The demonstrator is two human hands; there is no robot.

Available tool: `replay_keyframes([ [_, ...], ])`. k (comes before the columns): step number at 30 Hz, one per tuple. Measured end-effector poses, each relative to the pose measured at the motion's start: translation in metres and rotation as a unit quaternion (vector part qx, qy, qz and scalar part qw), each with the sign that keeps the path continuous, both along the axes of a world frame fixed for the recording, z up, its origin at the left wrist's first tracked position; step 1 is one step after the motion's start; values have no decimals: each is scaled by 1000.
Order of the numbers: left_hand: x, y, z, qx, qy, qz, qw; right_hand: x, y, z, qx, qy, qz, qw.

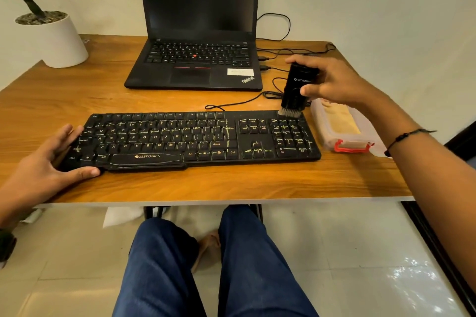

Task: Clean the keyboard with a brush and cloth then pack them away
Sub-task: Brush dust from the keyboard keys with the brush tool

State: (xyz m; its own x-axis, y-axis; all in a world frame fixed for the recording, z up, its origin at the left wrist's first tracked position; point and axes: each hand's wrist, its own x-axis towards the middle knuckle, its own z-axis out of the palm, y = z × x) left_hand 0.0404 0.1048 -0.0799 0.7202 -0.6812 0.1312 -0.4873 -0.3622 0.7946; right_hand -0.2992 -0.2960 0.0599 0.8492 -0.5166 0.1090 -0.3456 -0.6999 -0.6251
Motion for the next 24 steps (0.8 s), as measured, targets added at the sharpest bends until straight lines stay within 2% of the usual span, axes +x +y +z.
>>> replay_keyframes([
  [8, 21, 5, -13, 28, -10, -4, 1000, 8, 6, 2, 15, -41, 15, 999],
  [18, 21, 5, -15, 24, 1, 0, 1000, -9, -8, 5, 30, -10, 15, 999],
  [24, 26, 6, -16, 29, 13, -2, 999, -1, 1, 5, 79, -74, 15, 994],
])
